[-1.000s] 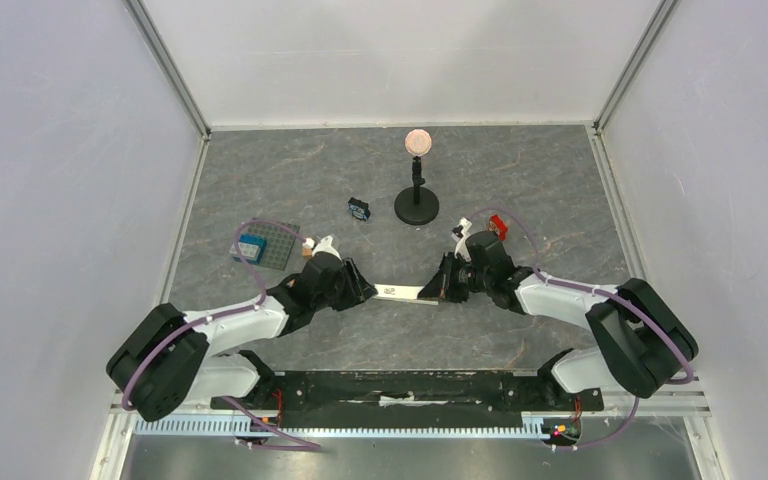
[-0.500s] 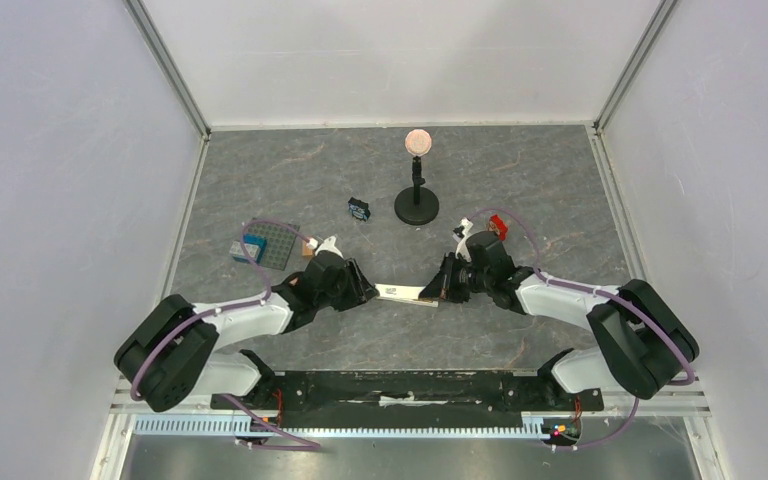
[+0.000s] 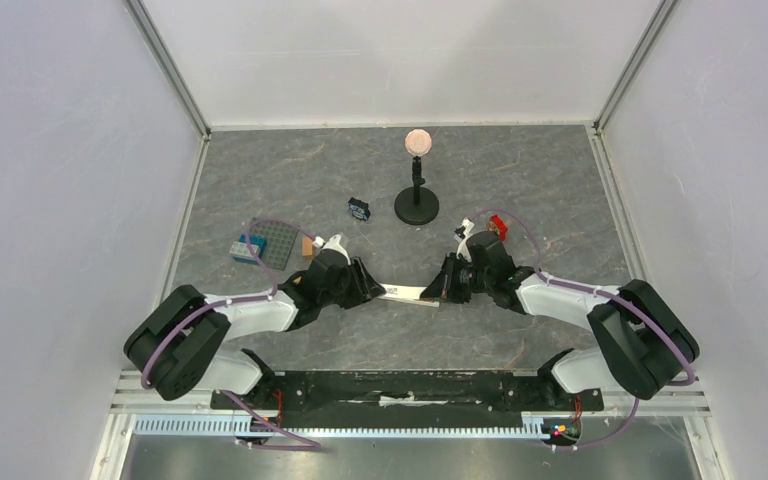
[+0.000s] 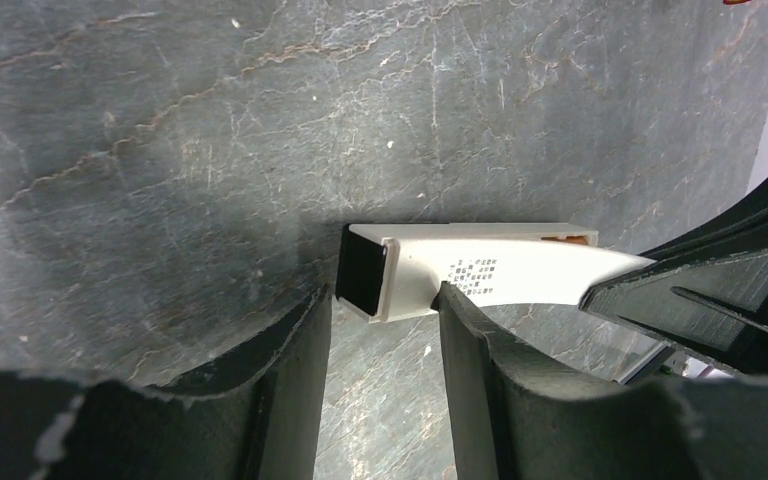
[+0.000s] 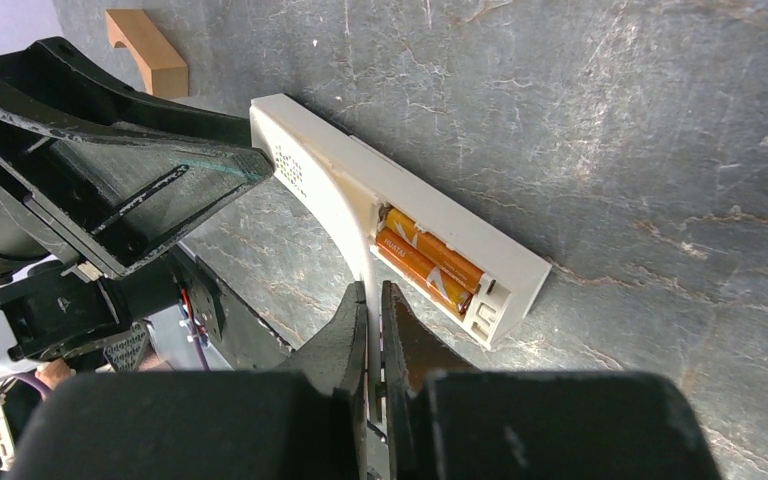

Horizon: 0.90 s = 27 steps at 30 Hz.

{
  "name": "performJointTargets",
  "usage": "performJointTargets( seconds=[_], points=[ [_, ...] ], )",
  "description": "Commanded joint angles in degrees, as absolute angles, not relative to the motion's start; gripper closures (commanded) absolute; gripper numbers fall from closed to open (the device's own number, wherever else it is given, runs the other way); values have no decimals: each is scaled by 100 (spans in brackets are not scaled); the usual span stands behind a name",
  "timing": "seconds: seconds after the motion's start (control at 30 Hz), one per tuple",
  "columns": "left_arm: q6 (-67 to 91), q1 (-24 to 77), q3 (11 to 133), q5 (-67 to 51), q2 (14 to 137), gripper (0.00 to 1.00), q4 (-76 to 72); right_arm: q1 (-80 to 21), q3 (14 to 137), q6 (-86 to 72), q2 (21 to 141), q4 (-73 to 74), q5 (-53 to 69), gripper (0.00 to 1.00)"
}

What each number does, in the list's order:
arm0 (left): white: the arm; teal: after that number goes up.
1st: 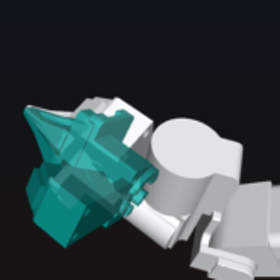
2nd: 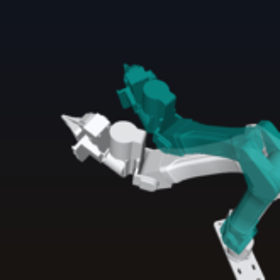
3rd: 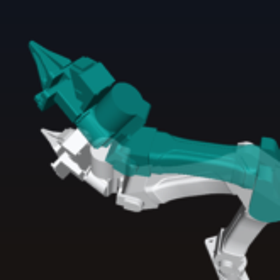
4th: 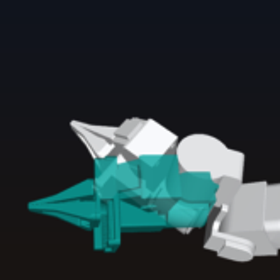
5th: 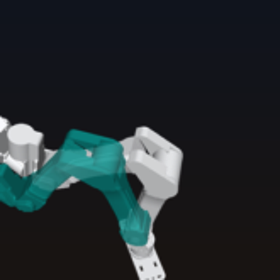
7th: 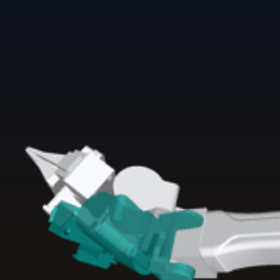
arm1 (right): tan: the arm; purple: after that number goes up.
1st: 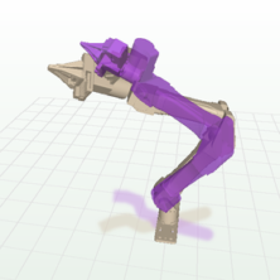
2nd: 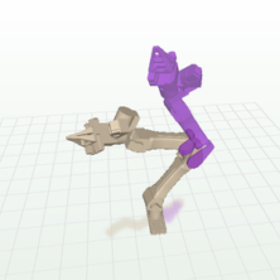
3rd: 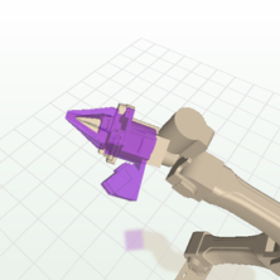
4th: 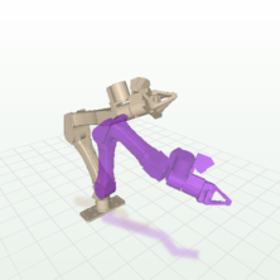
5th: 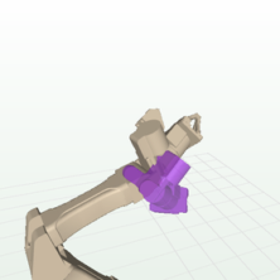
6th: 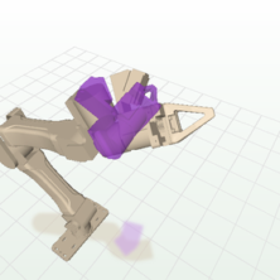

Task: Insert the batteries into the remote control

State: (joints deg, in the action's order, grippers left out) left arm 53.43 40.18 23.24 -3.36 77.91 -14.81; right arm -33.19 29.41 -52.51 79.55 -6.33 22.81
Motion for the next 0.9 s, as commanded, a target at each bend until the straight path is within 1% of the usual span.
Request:
performJointTargets(
  seconds=[0.0,0.1,0.2,0.27,0.4,0.73,0.87],
  points=[
    [5510,3966,2470,-286,7982,50,-1819,-3296,2760,-5098,8009,208,1673,99],
    [5511,3964,2453,-294,8057,50,-1875,-3289,2727,-5134,8029,209,1687,99],
    [5515,3964,2417,-334,8124,53,-1955,-3296,2707,-5164,8019,206,1691,98],
    [5502,3964,2396,-364,8164,60,-1954,-3298,2690,-5159,8017,205,1700,97],
    [5580,3965,2250,-387,8070,67,-2153,-3296,2682,-5133,8011,186,1739,97],
    [5405,3974,2316,-626,8451,70,-2074,-3294,2667,-5142,7955,200,1770,93],
    [5320,3973,2362,-583,8473,71,-1911,-3296,2637,-5199,7870,170,1737,87]
  ],
)
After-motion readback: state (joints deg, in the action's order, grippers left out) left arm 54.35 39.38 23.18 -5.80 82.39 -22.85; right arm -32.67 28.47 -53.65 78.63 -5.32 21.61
